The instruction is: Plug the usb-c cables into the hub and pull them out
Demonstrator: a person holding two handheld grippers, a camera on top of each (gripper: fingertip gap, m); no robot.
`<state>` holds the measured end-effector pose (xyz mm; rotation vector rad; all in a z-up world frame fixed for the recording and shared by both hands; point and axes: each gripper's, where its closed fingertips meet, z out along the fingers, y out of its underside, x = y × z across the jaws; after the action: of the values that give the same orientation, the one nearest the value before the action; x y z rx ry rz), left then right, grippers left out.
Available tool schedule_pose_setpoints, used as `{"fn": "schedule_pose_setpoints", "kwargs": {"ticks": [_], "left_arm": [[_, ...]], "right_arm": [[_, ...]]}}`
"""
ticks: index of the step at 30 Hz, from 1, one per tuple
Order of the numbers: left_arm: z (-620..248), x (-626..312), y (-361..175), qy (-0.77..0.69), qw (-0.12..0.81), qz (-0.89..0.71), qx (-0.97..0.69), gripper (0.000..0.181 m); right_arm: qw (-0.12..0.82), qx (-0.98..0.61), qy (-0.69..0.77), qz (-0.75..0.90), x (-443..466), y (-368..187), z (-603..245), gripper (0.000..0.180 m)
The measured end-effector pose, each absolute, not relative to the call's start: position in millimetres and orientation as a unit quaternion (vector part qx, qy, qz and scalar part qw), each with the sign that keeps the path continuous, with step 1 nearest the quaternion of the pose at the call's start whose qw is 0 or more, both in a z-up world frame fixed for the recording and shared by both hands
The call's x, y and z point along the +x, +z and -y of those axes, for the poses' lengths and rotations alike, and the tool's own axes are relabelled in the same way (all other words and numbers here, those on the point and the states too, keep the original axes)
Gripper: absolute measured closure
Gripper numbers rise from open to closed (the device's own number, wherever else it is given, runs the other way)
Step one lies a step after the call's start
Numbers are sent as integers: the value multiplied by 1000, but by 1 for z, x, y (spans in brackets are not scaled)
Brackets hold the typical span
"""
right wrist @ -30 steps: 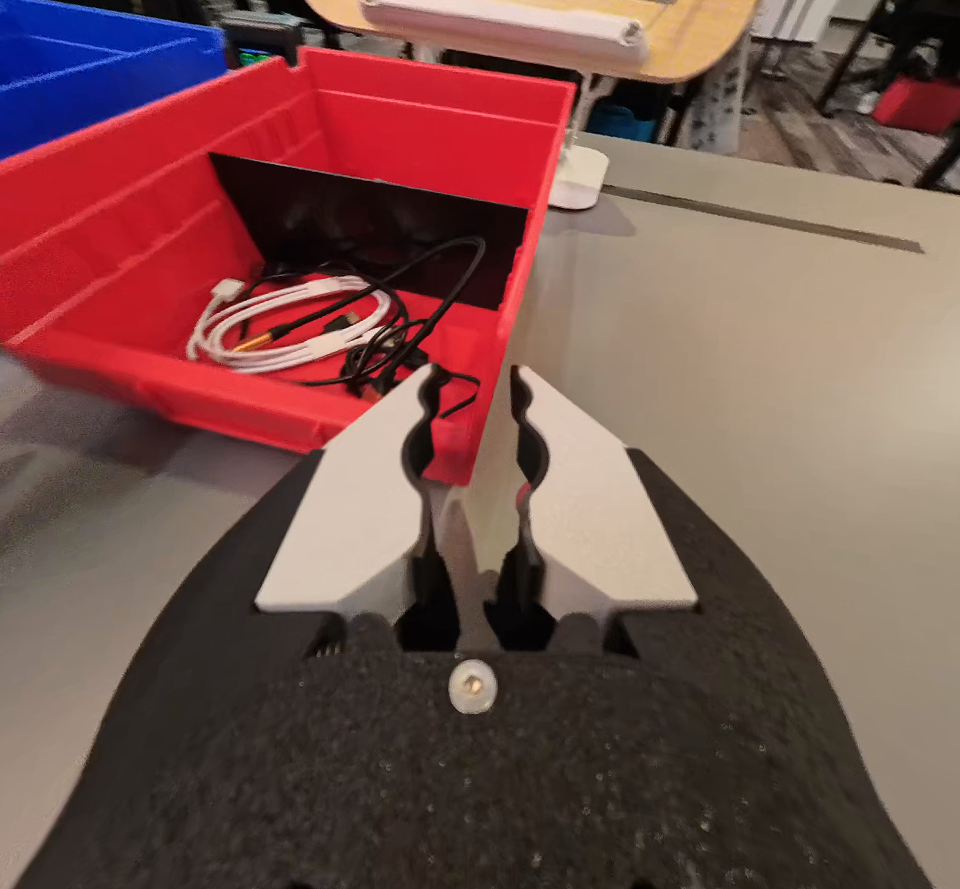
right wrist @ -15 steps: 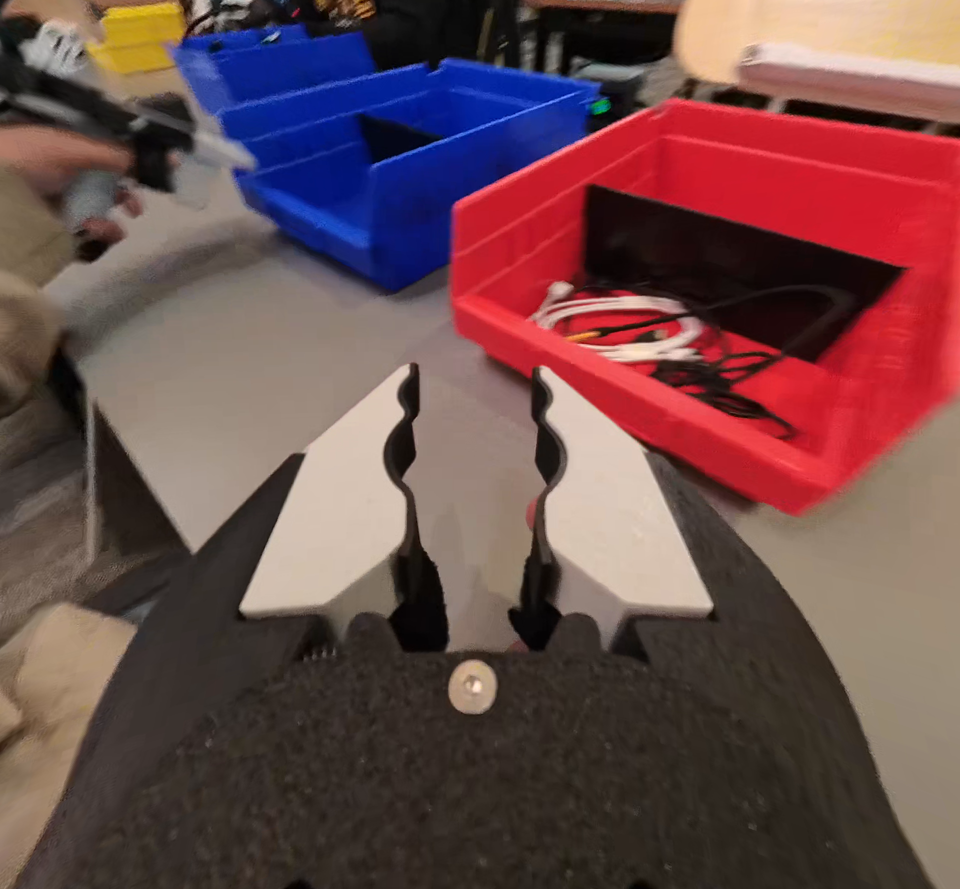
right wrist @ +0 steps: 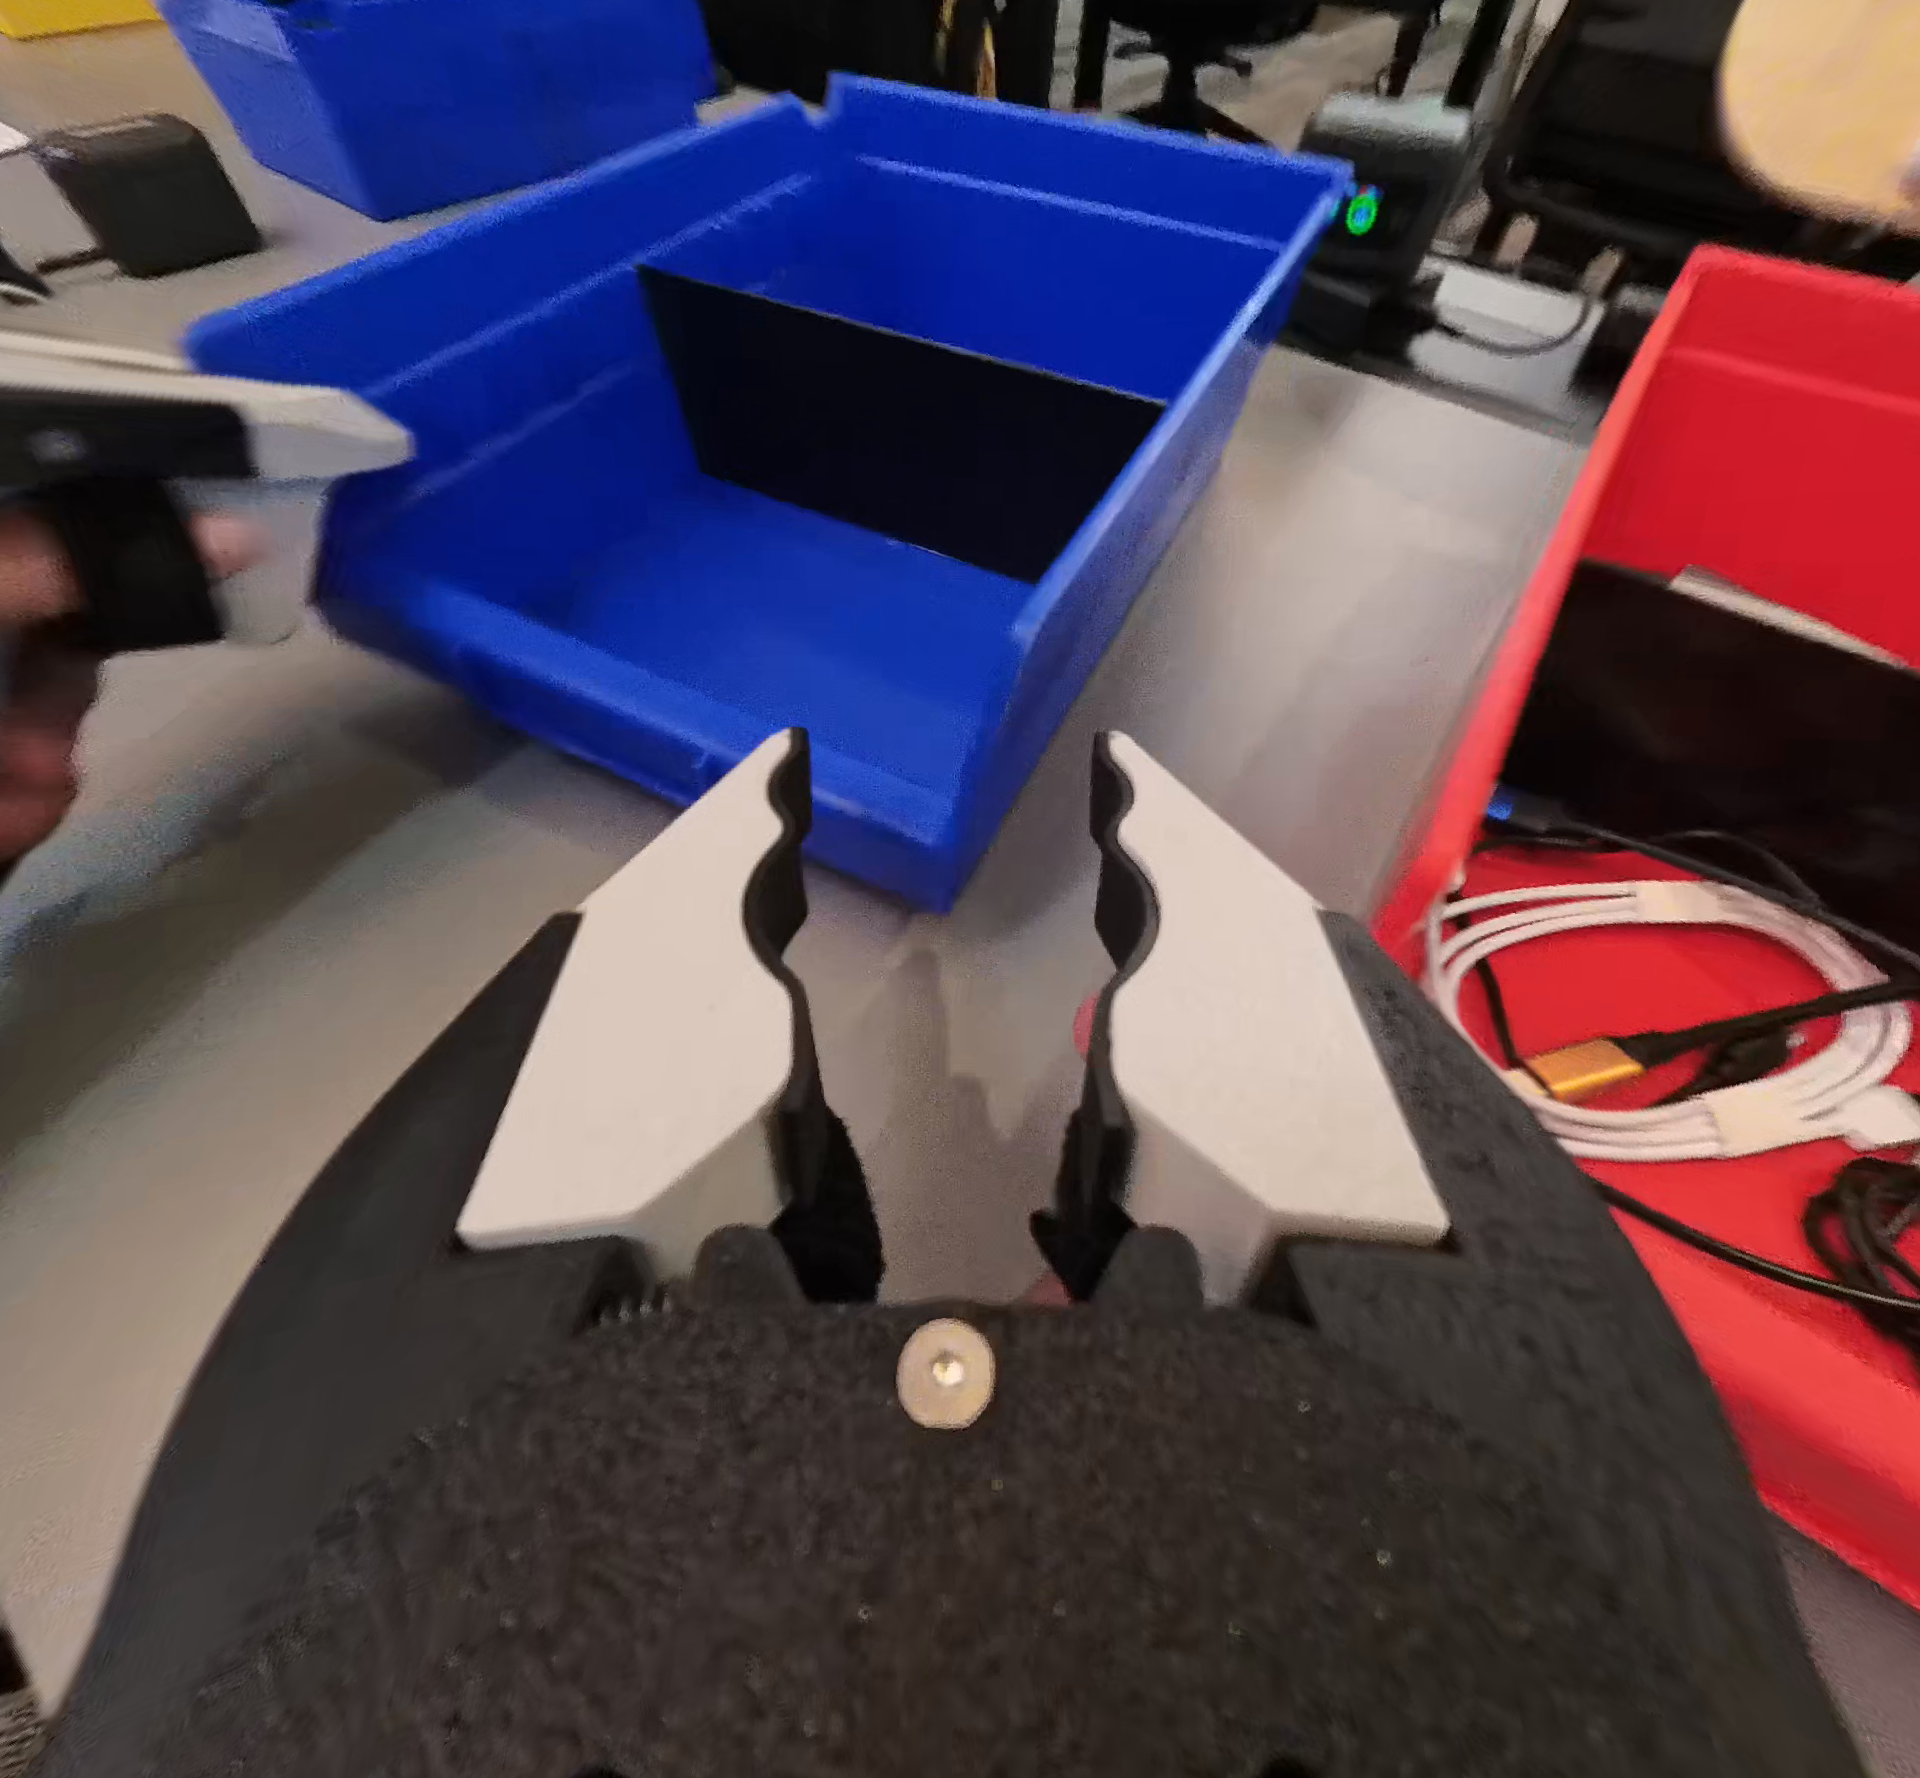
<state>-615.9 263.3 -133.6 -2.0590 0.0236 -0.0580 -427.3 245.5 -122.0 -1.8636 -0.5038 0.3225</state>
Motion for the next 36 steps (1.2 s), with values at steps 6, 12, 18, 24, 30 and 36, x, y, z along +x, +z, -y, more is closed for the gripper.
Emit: {"fn": "schedule_pose_setpoints", "kwargs": {"ticks": [6, 12, 18, 24, 30, 36], "left_arm": [[-219, -609, -134, 2, 507, -7, -862, 177], [-185, -596, -105, 52, 562, -11, -825, 176], [-171, -561, -40, 69, 618, -38, -782, 176], [-182, -474, 33, 51, 673, -112, -730, 174], [-203, -328, 68, -21, 695, -199, -691, 172], [-214, -145, 30, -115, 661, -260, -695, 173]], "right_arm": [[533, -822, 112, 166, -429, -142, -261, 158], [545, -815, 115, 162, -417, -123, -251, 178], [606, -774, 113, 148, -384, -64, -234, 178], [677, -724, 79, 107, -295, 19, -225, 178], [722, -691, 25, 16, -148, 64, -206, 178], [708, -700, -82, -51, 31, 37, -179, 179]]}}
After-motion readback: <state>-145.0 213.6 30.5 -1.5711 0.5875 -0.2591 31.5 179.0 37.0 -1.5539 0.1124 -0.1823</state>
